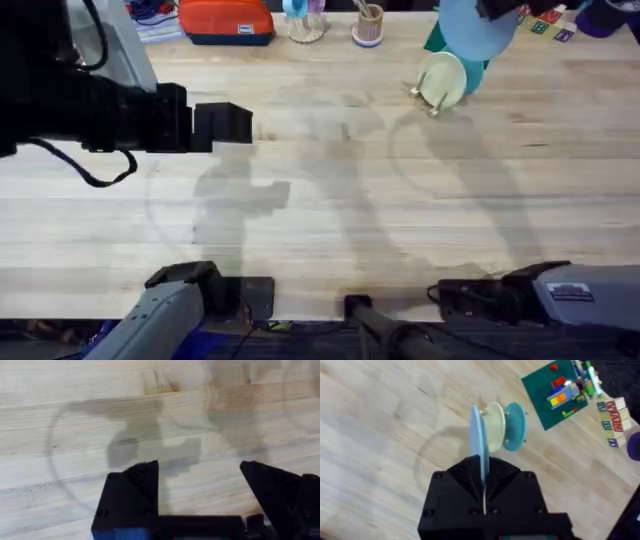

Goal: Pick up the plates from the table one by one and place each into a slot on the dish rack.

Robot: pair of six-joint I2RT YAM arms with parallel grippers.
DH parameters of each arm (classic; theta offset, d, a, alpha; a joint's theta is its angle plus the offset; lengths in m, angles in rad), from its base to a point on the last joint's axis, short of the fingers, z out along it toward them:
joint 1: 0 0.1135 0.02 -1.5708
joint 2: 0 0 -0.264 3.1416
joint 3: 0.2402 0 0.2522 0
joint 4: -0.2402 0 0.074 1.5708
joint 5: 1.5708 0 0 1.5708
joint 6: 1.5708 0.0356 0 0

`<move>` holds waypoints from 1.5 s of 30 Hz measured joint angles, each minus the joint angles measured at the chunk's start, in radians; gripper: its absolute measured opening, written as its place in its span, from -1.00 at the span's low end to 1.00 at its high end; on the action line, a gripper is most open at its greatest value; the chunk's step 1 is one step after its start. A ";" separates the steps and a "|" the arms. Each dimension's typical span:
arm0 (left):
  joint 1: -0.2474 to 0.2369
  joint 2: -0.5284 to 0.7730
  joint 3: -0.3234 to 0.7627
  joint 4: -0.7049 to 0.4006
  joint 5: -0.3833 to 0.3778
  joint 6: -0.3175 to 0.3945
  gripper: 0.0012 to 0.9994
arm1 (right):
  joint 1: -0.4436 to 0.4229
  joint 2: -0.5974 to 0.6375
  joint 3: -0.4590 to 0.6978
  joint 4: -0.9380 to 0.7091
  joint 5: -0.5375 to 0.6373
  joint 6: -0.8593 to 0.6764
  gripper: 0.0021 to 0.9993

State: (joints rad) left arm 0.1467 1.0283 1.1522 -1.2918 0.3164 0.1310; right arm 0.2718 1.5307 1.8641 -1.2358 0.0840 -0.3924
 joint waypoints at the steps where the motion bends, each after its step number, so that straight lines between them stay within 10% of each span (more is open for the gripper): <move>1: 0.000 0.000 0.000 0.000 0.000 0.000 0.99 | -0.010 0.000 0.000 0.000 0.001 -0.012 -0.95; 25: 0.000 0.000 0.000 -0.003 0.000 0.000 0.99 | -0.223 0.001 0.000 0.001 -0.063 -0.133 -0.95; 45: 0.000 0.000 0.000 -0.003 0.000 0.000 0.99 | -0.229 0.129 0.000 0.049 -0.067 -0.085 -0.95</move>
State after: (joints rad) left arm 0.1467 1.0283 1.1522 -1.2945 0.3164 0.1310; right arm 0.0425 1.6600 1.8645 -1.1870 0.0174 -0.4775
